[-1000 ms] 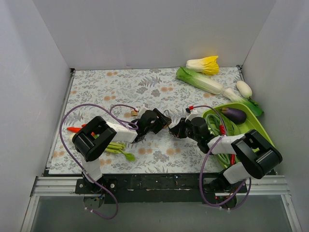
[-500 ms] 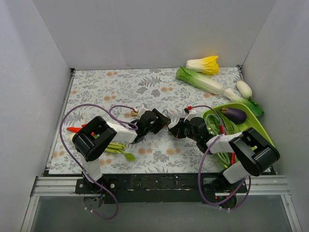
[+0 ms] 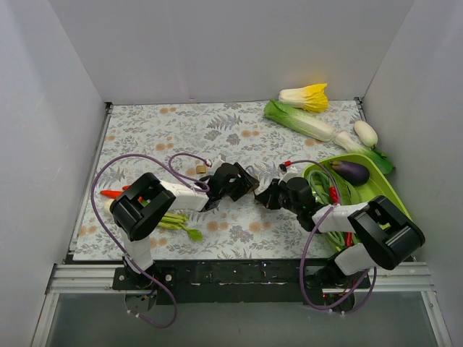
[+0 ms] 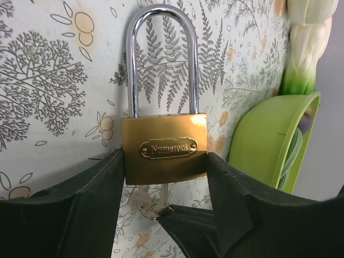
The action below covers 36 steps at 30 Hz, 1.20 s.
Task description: Unlock with the key
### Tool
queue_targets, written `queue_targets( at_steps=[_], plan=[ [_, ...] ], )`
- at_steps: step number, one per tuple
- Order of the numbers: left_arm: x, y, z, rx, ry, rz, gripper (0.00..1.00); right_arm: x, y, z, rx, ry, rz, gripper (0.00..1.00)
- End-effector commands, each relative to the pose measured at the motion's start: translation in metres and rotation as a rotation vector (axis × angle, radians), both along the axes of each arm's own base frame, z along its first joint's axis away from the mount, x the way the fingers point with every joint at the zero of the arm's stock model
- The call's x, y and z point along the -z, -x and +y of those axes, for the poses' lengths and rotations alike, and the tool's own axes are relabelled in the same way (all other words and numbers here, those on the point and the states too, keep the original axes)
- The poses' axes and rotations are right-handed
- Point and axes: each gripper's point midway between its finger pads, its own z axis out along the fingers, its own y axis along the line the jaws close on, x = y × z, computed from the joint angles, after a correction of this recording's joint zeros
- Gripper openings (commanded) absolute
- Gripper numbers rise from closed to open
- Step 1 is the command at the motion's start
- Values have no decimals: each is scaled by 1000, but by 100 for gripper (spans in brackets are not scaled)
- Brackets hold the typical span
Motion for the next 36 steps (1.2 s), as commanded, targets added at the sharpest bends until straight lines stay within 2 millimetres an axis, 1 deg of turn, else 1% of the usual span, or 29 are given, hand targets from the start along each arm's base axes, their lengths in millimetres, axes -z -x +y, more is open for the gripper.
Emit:
queue_targets(
  at_steps=[1,6,9,14,23,27,32,36],
  plan=[
    [-14,20,-25,112,37,20,0,-25,-7,0,38,-58,-58,1],
    [-14,20,-26,113,37,21,0,-24,-5,-3,43,-50,-53,1],
    [-15,19,-26,113,39,19,0,-22,2,-1,36,-68,-23,1],
    [-14,19,-26,114,37,20,0,-13,8,-4,41,-53,-1,1],
    [-16,18,-27,116,36,13,0,-13,14,-6,41,-59,13,1],
    [-19,16,-27,115,35,5,0,-11,19,-8,40,-64,25,1],
    [-19,16,-27,118,30,3,0,-3,30,-13,39,-50,59,1],
    [-20,16,-27,120,26,-2,0,0,35,-16,44,-48,70,1]
  ],
)
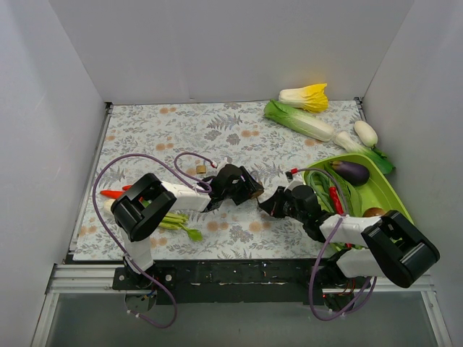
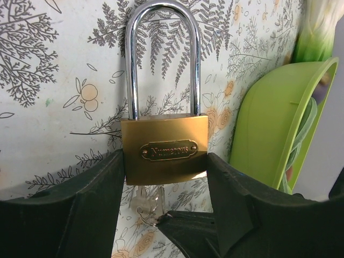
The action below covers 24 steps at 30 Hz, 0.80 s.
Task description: Unlock with the key
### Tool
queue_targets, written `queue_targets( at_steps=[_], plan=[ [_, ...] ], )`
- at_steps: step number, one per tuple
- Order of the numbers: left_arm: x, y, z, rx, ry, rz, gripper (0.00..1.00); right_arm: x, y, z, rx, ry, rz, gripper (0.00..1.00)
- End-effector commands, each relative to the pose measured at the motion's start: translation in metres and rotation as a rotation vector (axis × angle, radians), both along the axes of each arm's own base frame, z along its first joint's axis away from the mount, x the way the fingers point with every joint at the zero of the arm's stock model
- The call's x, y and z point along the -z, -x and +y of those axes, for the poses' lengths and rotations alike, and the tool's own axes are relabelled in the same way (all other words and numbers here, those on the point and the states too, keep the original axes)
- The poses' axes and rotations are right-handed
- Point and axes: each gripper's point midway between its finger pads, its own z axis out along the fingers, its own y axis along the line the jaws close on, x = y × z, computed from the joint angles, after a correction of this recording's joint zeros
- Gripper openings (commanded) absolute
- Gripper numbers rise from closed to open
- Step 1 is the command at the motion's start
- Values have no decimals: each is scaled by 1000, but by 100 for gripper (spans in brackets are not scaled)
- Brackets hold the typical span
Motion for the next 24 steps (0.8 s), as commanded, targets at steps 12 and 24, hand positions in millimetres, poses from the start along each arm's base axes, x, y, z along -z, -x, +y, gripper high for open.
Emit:
queue_targets(
  at_steps=[12,24],
  plan=[
    [-21,-5,-11,19,31,-43,0,-12,-10,-3,48,10,-42,1],
    [-21,-6,-12,20,31,-45,0,-24,-11,-1,29,-8,-83,1]
  ],
)
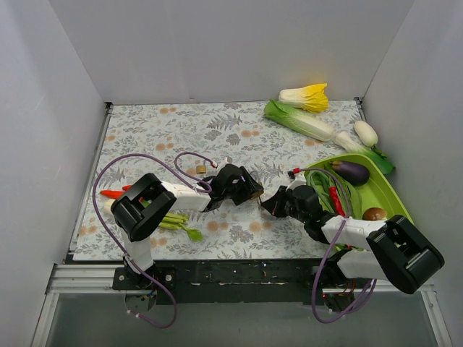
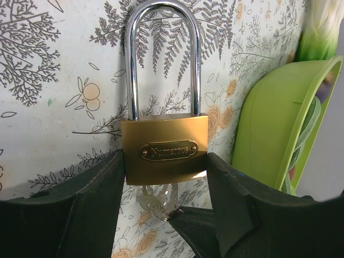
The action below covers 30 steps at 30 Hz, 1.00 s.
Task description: Unlock with the key
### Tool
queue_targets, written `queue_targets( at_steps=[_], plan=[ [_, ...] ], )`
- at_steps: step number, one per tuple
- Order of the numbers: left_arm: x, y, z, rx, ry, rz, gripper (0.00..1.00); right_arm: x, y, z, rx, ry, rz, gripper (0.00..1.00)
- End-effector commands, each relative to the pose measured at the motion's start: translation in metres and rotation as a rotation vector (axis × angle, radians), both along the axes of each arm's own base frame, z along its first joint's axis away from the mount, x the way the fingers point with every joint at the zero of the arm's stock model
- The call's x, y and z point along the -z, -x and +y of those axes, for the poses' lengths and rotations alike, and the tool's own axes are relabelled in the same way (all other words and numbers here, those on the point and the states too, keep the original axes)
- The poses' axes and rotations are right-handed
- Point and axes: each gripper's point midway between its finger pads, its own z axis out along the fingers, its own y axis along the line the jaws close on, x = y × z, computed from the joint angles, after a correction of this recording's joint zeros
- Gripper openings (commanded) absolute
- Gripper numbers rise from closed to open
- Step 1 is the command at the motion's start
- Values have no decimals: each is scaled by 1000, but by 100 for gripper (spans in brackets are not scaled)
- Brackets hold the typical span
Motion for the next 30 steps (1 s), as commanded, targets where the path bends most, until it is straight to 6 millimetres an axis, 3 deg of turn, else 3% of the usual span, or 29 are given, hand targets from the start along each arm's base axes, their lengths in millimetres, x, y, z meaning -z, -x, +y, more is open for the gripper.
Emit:
queue_targets(
  at_steps=[1,21,30],
  plan=[
    [-23,-7,-13,12,45,-47,0,-25,-12,8,-6,-31,-82,1],
    [-24,-6,-13,15,48,-47,0,-17,-19,12,-3,-19,-64,1],
    [-23,-5,-13,17,49,-46,0,-26,-25,14,8,-32,-99,1]
  ],
)
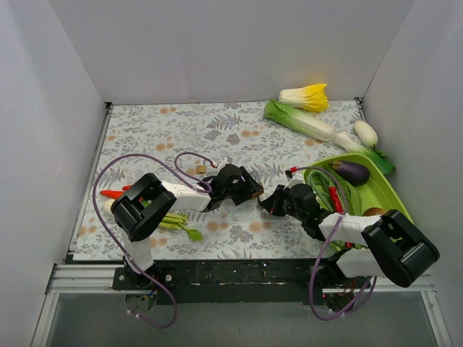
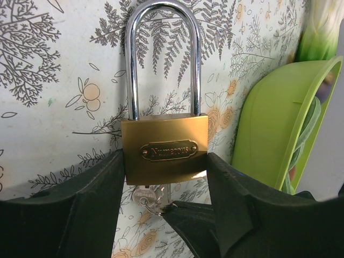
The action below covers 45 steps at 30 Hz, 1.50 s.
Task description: Unlock with the key
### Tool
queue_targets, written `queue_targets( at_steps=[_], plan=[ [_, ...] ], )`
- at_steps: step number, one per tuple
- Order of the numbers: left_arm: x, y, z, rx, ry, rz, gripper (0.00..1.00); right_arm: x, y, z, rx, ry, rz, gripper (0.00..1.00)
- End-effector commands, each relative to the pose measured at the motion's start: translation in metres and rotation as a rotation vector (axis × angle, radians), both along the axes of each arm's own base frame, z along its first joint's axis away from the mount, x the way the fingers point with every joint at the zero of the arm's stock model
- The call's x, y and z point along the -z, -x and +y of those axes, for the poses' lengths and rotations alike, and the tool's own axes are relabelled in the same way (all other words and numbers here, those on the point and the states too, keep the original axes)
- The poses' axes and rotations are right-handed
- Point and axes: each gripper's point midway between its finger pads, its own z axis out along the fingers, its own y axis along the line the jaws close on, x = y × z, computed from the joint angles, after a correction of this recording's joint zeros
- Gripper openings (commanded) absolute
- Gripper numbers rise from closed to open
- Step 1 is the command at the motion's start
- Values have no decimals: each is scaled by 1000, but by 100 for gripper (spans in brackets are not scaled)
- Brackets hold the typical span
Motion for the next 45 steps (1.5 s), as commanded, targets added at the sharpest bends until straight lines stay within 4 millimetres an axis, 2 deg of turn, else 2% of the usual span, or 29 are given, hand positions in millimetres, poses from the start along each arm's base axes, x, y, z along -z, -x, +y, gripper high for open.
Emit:
queue_targets(
  at_steps=[1,6,16,45],
  plan=[
    [-22,-5,-12,14,48,-44,0,-31,-21,11,15,-51,-101,1],
    [-23,-5,-12,15,49,-47,0,-39,-22,12,13,-60,-120,1],
    [-24,-5,-12,12,50,-48,0,-30,-26,5,44,-30,-111,1],
    [-20,4,-11,32,66,-46,0,-49,-75,16,73,-44,-202,1]
  ],
)
